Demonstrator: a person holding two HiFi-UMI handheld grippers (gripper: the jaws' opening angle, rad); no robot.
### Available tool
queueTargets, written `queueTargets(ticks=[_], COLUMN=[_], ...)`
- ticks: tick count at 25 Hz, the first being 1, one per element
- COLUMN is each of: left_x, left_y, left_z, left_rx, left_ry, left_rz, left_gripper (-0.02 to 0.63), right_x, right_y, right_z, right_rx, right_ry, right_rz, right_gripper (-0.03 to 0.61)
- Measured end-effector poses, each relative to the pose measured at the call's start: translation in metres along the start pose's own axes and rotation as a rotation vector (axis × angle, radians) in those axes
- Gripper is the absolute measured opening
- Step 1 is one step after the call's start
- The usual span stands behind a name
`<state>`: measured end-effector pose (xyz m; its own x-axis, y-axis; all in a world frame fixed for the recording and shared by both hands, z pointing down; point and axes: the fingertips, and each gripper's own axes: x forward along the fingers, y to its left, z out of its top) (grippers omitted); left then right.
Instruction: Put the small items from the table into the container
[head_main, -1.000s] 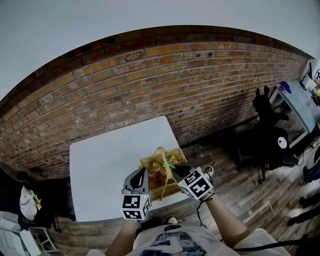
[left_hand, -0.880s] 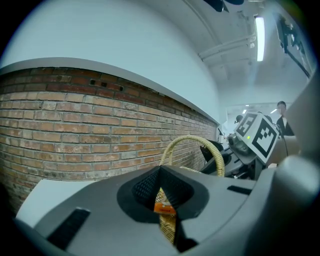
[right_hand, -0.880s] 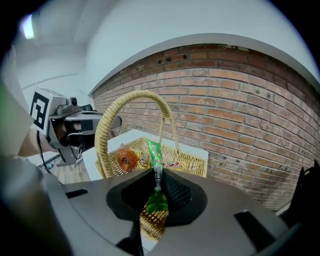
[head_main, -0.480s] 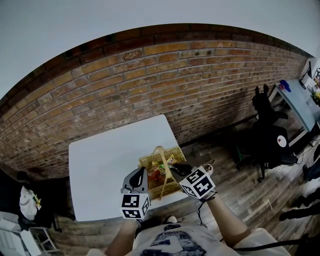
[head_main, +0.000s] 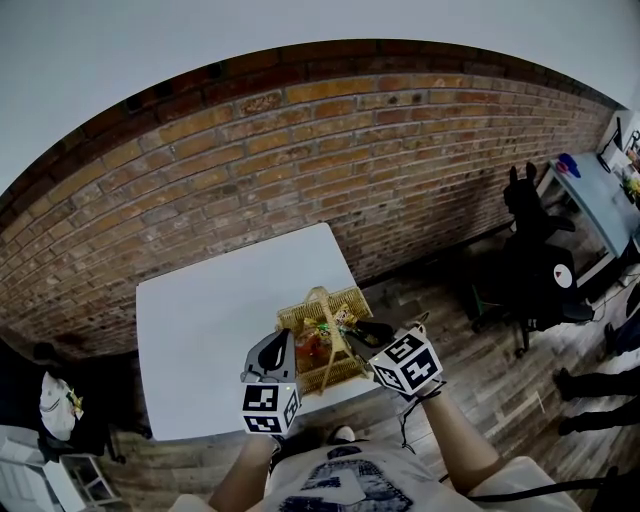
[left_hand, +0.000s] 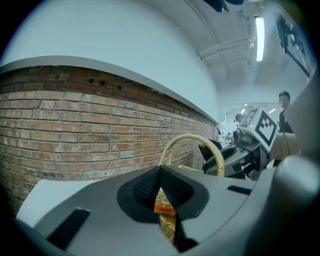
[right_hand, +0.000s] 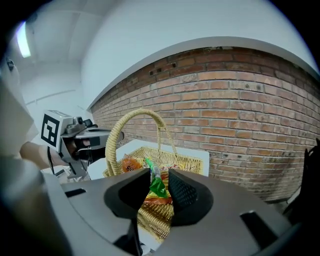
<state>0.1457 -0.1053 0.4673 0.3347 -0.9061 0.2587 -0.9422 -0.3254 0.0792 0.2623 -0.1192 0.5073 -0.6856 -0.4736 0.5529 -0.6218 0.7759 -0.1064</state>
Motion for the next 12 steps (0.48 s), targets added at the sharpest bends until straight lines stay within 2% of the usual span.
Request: queueTargets(ticks=[6,12], left_x=[-0.002,-0.013], left_y=[0.001,0.007], left_z=[0.001,0.008], left_rx=[0.003,0.014], left_ry=[-0.003,-0.018], left_rz=[-0.017,-0.04], left_gripper=[0.049,0.049], right_x=[-0.017,-0.044], right_y=[-0.003,-0.015], right_z=[0.007,0.034], right_rx=[0.033,0.112], right_ry=[-0.032,-0.169], right_rz=[-0.04,-0.188], right_gripper=[0.104,0.104])
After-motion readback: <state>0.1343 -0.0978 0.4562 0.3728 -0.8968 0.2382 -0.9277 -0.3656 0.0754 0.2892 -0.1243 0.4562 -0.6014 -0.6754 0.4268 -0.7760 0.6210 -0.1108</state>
